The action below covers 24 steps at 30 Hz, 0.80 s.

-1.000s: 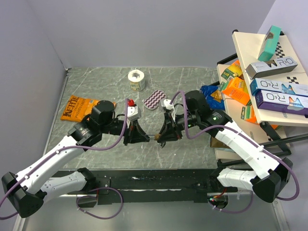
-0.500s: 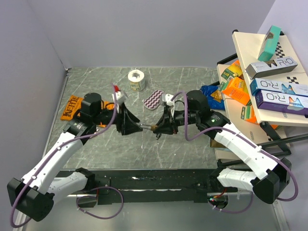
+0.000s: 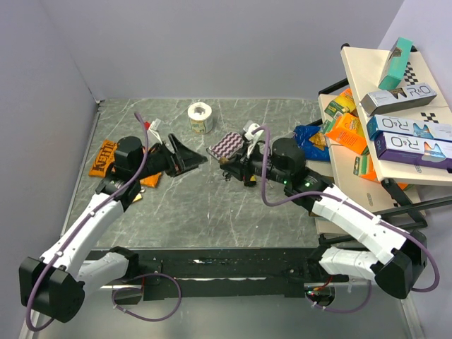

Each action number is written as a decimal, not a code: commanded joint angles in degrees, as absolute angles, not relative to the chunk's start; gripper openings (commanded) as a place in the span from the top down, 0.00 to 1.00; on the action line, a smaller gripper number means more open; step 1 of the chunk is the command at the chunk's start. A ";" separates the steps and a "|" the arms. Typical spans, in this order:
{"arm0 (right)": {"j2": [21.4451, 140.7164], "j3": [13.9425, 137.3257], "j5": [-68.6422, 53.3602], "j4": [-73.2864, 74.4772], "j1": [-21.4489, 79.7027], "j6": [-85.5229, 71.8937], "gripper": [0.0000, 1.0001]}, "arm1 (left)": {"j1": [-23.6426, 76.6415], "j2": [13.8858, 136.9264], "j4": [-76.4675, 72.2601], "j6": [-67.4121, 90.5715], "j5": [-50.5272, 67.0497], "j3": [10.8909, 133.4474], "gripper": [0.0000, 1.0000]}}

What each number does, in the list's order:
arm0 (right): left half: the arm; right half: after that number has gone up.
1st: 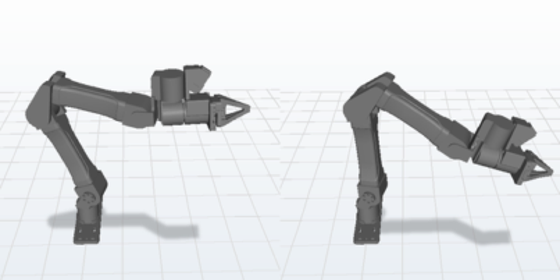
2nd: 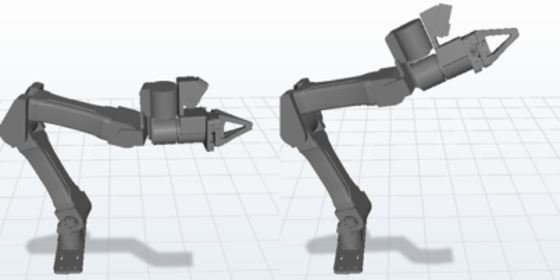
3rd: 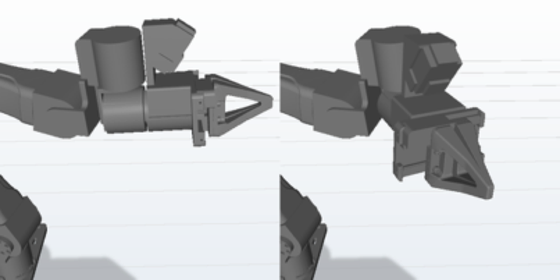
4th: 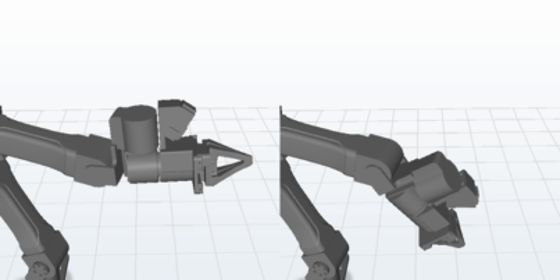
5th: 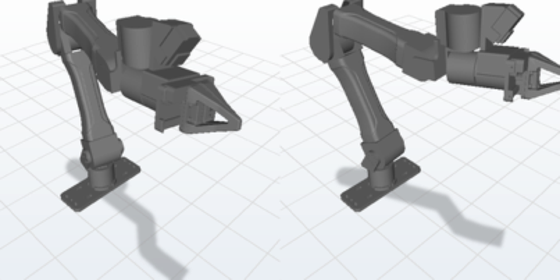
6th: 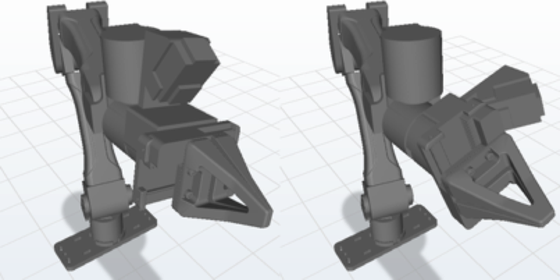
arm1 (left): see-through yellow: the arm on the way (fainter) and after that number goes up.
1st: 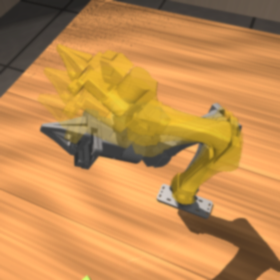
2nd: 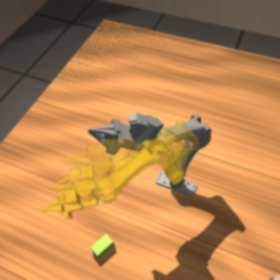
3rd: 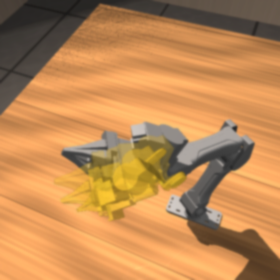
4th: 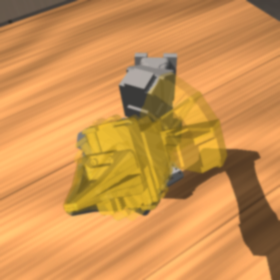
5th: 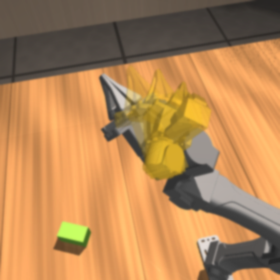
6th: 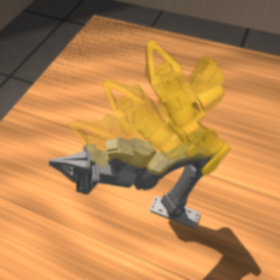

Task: Lock with the key
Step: Lock the lock.

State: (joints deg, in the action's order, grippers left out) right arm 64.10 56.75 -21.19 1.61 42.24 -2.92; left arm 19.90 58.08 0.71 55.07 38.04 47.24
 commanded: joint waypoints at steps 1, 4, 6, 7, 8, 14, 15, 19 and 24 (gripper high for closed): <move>64.95 58.18 -12.14 -5.09 45.08 -4.84 1.00 | 20.04 59.15 -7.64 66.78 33.05 46.50 0.09; 66.00 58.71 -11.60 -5.45 45.88 -5.10 1.00 | 20.56 59.15 -9.49 67.33 31.65 45.79 0.12; 66.62 59.15 -11.16 -5.54 46.32 -4.83 1.00 | 21.09 58.89 -9.58 67.50 29.97 45.27 0.14; 67.06 59.59 -10.99 -5.28 46.49 -4.75 1.00 | 21.27 58.80 -10.28 67.94 29.54 45.09 0.14; 67.23 59.68 -10.73 -5.27 46.67 -4.75 1.00 | 21.70 58.62 -10.46 68.11 28.84 44.91 0.15; 68.55 60.38 -9.93 -5.54 47.72 -4.40 1.00 | 23.29 59.32 -9.41 69.87 26.02 44.65 0.26; 68.64 60.47 -9.32 -5.45 48.16 -4.31 1.00 | 23.38 59.50 -8.97 70.13 25.23 44.65 0.27; 69.43 60.91 -8.53 -5.27 48.60 -4.65 1.00 | 23.81 60.64 -10.27 72.16 24.96 44.82 0.29; 69.96 61.17 -8.53 -5.89 48.96 -4.83 1.00 | 25.66 60.73 -12.30 71.10 23.73 45.62 0.38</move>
